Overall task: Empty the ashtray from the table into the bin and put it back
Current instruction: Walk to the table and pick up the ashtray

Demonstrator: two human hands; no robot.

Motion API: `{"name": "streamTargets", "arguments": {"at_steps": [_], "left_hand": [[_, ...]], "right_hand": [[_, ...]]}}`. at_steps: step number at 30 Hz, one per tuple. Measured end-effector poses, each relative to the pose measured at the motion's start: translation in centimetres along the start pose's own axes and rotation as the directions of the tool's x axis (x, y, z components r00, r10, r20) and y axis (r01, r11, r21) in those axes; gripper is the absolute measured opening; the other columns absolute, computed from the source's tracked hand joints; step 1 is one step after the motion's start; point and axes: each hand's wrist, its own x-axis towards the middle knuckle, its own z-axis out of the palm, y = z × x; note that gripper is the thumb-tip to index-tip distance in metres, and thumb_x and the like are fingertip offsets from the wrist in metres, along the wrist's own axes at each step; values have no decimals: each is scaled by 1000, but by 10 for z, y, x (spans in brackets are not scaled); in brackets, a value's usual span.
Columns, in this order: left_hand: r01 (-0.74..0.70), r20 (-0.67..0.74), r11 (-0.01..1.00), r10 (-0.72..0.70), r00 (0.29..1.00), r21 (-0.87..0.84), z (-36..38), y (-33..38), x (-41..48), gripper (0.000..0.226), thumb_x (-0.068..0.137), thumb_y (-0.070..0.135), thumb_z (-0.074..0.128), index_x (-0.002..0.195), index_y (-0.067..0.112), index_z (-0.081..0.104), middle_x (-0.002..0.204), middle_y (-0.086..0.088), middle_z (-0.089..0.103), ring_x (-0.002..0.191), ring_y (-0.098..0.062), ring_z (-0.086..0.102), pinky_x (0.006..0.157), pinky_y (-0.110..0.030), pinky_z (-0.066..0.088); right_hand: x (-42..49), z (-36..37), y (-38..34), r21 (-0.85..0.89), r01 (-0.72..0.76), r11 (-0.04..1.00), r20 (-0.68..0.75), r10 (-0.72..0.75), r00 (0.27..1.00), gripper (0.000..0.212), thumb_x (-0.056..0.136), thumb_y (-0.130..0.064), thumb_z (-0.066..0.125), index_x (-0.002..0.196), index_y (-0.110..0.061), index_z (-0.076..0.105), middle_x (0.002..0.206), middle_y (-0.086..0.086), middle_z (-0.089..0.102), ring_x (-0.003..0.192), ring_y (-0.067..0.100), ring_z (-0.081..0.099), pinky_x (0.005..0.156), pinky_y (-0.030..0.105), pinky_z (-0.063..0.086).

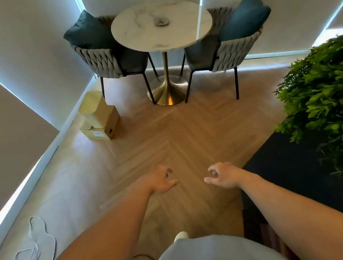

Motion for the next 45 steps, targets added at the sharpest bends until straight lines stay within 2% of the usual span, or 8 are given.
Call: {"name": "streamTargets", "arguments": {"at_steps": [5, 10, 19, 27, 32, 35, 41, 45], "left_hand": [[-10, 26, 1000, 10, 1000, 4, -1, -21, 7, 55, 92, 42, 59, 138, 12, 49, 131, -9, 58, 117, -25, 57, 96, -33, 44], [15, 62, 1000, -15, 998, -6, -2, -44, 16, 60, 89, 50, 59, 139, 18, 47, 132, -6, 57, 116, -24, 57, 100, -41, 46], [59, 88, 995, -52, 995, -78, -21, -54, 53, 70, 81, 56, 63, 139, 20, 47, 130, -2, 57, 115, -20, 56, 99, -41, 46], [107, 97, 992, -100, 990, -65, -68, -39, 120, 67, 85, 54, 62, 140, 18, 45, 135, -3, 55, 118, -22, 55, 95, -35, 44], [103, 79, 992, -97, 992, -67, -102, -13, 165, 65, 88, 50, 62, 140, 15, 46, 133, -6, 55, 116, -23, 55, 98, -38, 46], [86, 26, 992, -84, 996, -90, -121, 0, 188, 63, 88, 50, 62, 138, 15, 47, 132, -5, 56, 116, -23, 56, 98, -38, 45], [91, 45, 984, -85, 995, -151, -146, 9, 223, 62, 90, 45, 62, 139, 12, 45, 135, -7, 53, 118, -22, 53, 90, -29, 40], [88, 22, 986, -86, 996, -141, -166, 6, 245, 62, 89, 44, 63, 140, 14, 46, 136, -7, 54, 120, -22, 53, 94, -31, 41]], "right_hand": [[12, 6, -16, -16, -25, 1000, -2, 25, 1000, 70, 95, -54, 51, 150, -13, 37, 150, 9, 44, 136, 26, 42, 108, 41, 41], [27, 12, -26, 8, -26, 1000, -19, 26, 999, 70, 94, -55, 52, 149, -14, 38, 149, 10, 44, 138, 27, 39, 111, 45, 39], [72, -10, -21, 3, -30, 1000, -22, 30, 999, 71, 92, -56, 53, 148, -14, 40, 147, 9, 47, 136, 27, 42, 108, 42, 40], [139, -68, -14, 42, -15, 999, -3, 16, 1000, 71, 92, -57, 53, 148, -15, 39, 148, 9, 46, 136, 26, 43, 107, 44, 42], [172, -112, -1, 79, -9, 997, 34, 6, 999, 69, 93, -54, 53, 148, -15, 39, 151, 8, 44, 138, 25, 43, 109, 42, 40], [189, -143, 1, 57, 4, 998, 7, -4, 1000, 67, 93, -55, 53, 147, -16, 41, 150, 9, 45, 138, 26, 42, 110, 43, 39], [213, -183, 4, 18, 0, 1000, 18, -1, 1000, 66, 94, -54, 52, 147, -17, 41, 149, 9, 47, 138, 27, 41, 110, 46, 40], [235, -204, 1, -2, -3, 1000, 22, 3, 1000, 67, 93, -55, 52, 147, -16, 41, 147, 9, 48, 134, 26, 46, 107, 44, 43]]}}
